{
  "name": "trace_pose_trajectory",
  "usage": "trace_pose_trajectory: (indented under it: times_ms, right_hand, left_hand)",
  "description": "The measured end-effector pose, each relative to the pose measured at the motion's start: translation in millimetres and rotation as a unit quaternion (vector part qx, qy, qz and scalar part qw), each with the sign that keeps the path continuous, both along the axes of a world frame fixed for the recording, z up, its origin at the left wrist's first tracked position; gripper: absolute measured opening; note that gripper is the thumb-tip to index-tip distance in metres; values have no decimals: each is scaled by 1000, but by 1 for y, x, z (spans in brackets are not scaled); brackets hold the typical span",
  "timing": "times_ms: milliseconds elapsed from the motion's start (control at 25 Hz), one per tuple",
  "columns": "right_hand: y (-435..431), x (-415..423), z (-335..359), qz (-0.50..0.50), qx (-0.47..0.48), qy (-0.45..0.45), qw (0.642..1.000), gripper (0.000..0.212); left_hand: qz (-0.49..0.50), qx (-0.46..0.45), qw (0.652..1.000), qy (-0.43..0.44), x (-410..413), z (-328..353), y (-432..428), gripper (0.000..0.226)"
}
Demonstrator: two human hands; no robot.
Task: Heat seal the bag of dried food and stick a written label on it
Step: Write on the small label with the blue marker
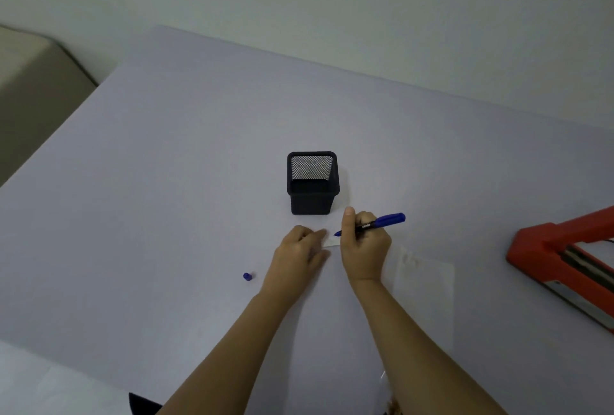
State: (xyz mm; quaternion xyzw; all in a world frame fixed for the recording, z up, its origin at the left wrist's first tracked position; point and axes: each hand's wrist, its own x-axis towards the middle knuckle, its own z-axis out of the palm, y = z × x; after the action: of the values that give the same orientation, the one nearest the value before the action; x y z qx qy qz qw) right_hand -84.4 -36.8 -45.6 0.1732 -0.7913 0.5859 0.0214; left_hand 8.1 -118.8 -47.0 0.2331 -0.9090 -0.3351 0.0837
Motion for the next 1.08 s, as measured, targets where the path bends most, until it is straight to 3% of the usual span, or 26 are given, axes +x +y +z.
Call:
trace_pose_trajectory:
  times_ms: [280, 560, 1080]
  right_hand:
    - [-1, 2, -21, 9, 7, 36, 999, 41]
    - [-1, 0, -19, 2, 15, 60, 998, 41]
    - [-1, -2, -27, 23, 50, 85, 995, 40]
  left_hand:
    - [-20, -17, 999, 21, -7, -13, -9, 30]
    - [-79, -125, 985, 87, -8, -14, -11, 32]
    - [-22, -94, 992, 78, -11, -25, -4, 16]
